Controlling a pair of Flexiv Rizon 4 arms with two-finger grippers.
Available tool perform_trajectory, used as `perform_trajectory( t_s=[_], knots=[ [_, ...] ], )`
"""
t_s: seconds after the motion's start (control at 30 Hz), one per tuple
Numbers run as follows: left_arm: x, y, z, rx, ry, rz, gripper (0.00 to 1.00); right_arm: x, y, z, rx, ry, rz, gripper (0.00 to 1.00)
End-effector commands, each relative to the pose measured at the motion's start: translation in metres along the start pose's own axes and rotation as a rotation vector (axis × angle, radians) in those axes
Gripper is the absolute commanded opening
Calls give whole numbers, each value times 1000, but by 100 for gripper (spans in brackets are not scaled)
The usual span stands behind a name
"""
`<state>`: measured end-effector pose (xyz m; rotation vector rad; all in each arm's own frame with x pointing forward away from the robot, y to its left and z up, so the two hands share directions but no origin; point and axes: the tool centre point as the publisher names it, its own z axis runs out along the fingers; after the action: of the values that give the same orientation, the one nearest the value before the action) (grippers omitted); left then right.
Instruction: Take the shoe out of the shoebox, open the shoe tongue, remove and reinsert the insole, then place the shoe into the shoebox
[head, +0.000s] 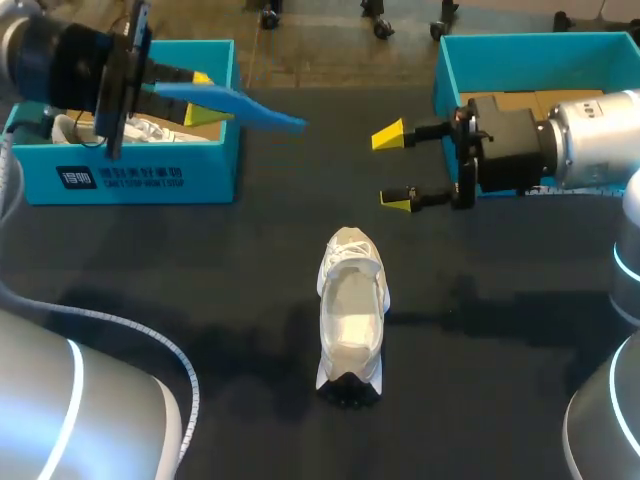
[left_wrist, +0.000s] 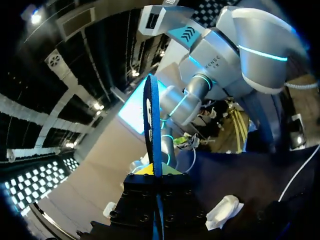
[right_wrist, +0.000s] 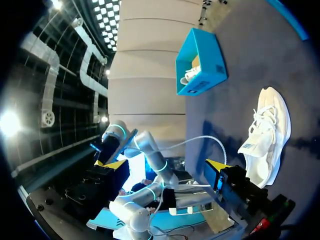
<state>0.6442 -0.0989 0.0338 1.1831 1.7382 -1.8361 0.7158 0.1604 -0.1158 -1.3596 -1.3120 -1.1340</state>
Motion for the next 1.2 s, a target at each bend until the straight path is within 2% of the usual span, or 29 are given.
perform_trajectory(
  t_s=[0.03,0.07,0.1,0.17,0.2,0.27,0.3,0.6,0.67,0.77,0.8,0.9,1.2],
  knots=[
    [3,4,2,-69,188,421,0,1,3,2,4,4,-2,100],
    [6,5,2,-62,193,472,0,3,6,2,-3,12,-6,100],
    [9,8,3,-126,221,523,0,5,7,1,-1,22,-13,100],
    [16,13,3,-170,212,559,0,9,8,-2,-1,35,-28,100],
    [20,16,4,-227,216,613,0,11,8,-4,2,53,-47,100],
    [27,22,2,-262,138,643,0,15,7,-7,8,57,-54,100],
    [27,22,2,-262,138,643,0,16,7,-8,30,56,-40,100],
    [27,22,2,-262,138,643,0,18,6,-9,28,35,-12,100],
    [26,22,10,-304,196,718,0,18,6,-9,28,35,-12,100],
    [26,42,17,-318,126,737,0,18,6,-9,28,35,-12,100],
    [26,52,17,-300,58,736,0,18,6,-9,28,35,-12,100],
    [25,77,12,-229,-39,650,0,18,6,-9,28,35,-12,100],
    [25,77,12,-229,-39,650,0,18,6,-9,28,35,-12,100]
  ],
)
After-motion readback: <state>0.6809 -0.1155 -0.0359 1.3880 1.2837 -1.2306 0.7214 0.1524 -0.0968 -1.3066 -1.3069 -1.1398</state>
